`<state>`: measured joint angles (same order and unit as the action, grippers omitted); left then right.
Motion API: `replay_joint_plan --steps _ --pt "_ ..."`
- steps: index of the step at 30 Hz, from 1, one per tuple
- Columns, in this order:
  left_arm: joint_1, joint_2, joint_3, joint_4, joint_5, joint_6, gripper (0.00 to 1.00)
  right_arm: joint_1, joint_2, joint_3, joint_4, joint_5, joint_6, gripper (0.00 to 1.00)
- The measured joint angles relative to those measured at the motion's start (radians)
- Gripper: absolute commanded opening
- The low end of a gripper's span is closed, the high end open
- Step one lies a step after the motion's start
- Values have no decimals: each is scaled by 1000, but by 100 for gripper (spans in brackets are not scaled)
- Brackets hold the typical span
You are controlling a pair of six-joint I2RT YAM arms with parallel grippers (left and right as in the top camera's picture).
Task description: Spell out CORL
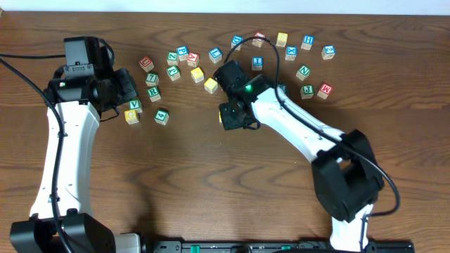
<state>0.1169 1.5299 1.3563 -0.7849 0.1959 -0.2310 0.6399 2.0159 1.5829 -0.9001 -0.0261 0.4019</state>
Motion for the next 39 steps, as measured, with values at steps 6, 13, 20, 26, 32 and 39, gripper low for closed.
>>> replay_joint_plan --steps 6,13,20,26,32,39 --pt "0 0 0 0 0 0 8 -15 -13 -20 -19 8 26 1" --pt "0 0 0 0 0 0 8 -25 -13 -112 32 23 71 1" --pt "0 0 0 0 0 0 8 -25 -13 -165 95 34 92 1" --pt "0 0 0 0 0 0 8 -26 -13 -170 120 77 99 1" --pt "0 0 0 0 0 0 8 -26 -13 -170 141 100 100 1" --pt "0 0 0 0 0 0 7 -26 -13 -171 158 109 100 1"
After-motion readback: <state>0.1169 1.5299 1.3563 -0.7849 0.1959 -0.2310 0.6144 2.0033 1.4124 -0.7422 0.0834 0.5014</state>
